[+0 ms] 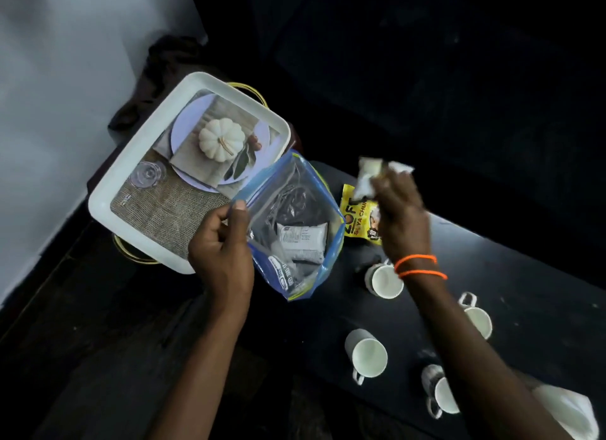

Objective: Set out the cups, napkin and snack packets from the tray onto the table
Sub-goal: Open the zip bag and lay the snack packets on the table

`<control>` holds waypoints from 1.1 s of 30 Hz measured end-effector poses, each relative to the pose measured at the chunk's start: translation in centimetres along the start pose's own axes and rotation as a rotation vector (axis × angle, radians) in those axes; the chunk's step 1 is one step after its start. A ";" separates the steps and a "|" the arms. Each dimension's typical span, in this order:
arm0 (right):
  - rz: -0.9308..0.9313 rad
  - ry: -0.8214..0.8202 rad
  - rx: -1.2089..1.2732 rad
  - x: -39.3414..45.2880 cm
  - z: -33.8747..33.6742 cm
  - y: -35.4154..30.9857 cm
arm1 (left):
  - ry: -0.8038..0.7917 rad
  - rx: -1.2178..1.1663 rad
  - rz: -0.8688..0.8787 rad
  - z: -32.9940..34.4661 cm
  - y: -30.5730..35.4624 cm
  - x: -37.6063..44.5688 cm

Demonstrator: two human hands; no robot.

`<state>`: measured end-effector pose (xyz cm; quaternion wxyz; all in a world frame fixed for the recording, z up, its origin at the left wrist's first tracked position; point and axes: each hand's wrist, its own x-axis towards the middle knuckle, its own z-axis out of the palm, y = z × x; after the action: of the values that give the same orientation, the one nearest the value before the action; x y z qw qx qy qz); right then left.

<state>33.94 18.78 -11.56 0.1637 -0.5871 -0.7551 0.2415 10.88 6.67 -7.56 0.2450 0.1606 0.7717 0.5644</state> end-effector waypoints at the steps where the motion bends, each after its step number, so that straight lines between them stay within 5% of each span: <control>1: 0.017 -0.165 -0.110 -0.8 1.9 0.9 | -0.008 -0.004 0.003 0.1 -0.1 -0.1; 3: 0.069 -0.320 -0.202 -2.6 4.5 1.8 | -0.025 -0.013 0.007 0.2 -0.3 -0.2; 11: 0.216 -0.153 -0.084 -3.2 3.6 -1.5 | -0.084 -0.041 0.013 0.3 -0.1 -0.4; 15: 0.241 0.123 0.097 -1.2 -0.9 -4.7 | -0.114 -0.048 0.024 0.4 0.3 -0.6; 18: 0.046 0.437 0.354 -0.3 -4.8 -9.2 | -0.142 -0.052 0.045 0.6 0.5 -1.2; 20: -0.115 0.319 0.384 0.2 -5.1 -12.4 | -0.156 -0.052 0.056 0.9 0.6 -1.8; 24: -0.048 -0.512 -0.179 1.0 2.1 -14.9 | -0.149 -0.023 0.064 1.4 0.8 -3.1; 26: 0.047 -0.717 -0.356 0.4 6.4 -13.2 | -0.133 -0.006 0.052 1.4 0.7 -3.3; 29: 0.053 -0.707 -0.593 -0.5 9.4 -10.2 | -0.138 0.017 0.035 1.3 0.5 -3.1; 33: 0.013 -0.617 -0.613 -0.9 9.3 -10.7 | -0.122 0.034 0.037 0.8 0.4 -2.8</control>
<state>20.64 14.21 -13.27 -0.2532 -0.5137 -0.8016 0.1715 13.63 5.97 -6.80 0.2782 0.2133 0.7618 0.5447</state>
